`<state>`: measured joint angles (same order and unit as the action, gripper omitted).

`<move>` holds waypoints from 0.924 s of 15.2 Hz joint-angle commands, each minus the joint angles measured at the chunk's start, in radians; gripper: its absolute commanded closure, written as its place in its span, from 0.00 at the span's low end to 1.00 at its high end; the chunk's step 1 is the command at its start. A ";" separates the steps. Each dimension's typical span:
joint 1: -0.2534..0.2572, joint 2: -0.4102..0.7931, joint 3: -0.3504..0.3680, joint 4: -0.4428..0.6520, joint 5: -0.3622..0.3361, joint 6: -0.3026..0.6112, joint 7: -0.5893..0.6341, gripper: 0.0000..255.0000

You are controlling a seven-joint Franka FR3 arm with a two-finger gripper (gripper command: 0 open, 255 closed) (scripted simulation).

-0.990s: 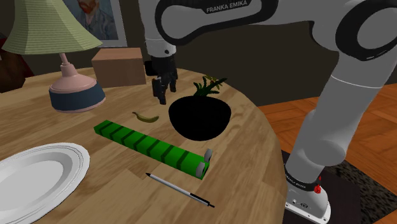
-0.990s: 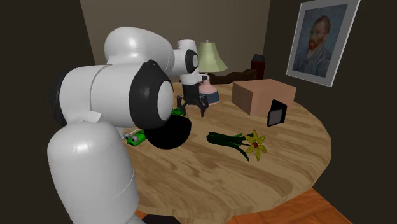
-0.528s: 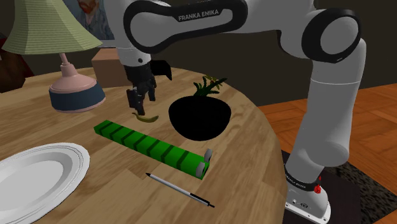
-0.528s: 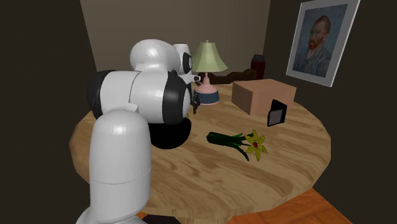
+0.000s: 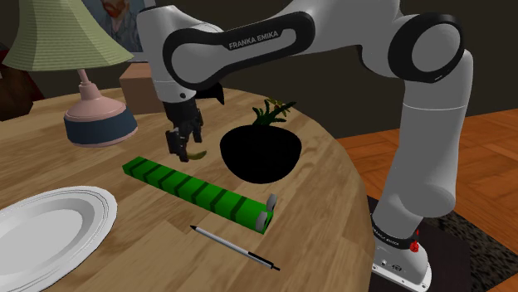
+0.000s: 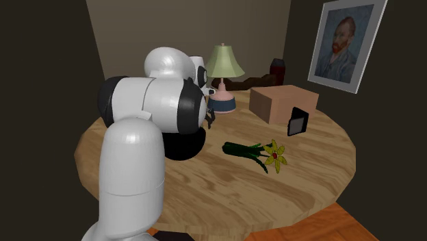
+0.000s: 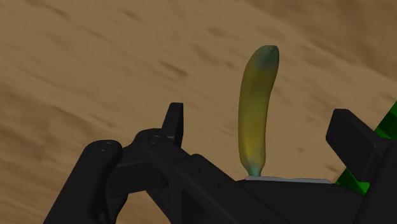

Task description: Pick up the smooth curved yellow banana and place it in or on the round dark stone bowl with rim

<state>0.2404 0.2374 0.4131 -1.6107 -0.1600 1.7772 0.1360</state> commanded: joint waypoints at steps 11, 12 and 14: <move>-0.001 0.000 0.000 -0.005 0.000 0.005 0.000 1.00; -0.001 0.000 0.000 -0.005 0.000 0.005 0.000 1.00; -0.001 0.000 0.000 -0.005 0.000 0.005 0.000 1.00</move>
<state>0.2389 0.2361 0.4119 -1.6150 -0.1621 1.7824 0.1360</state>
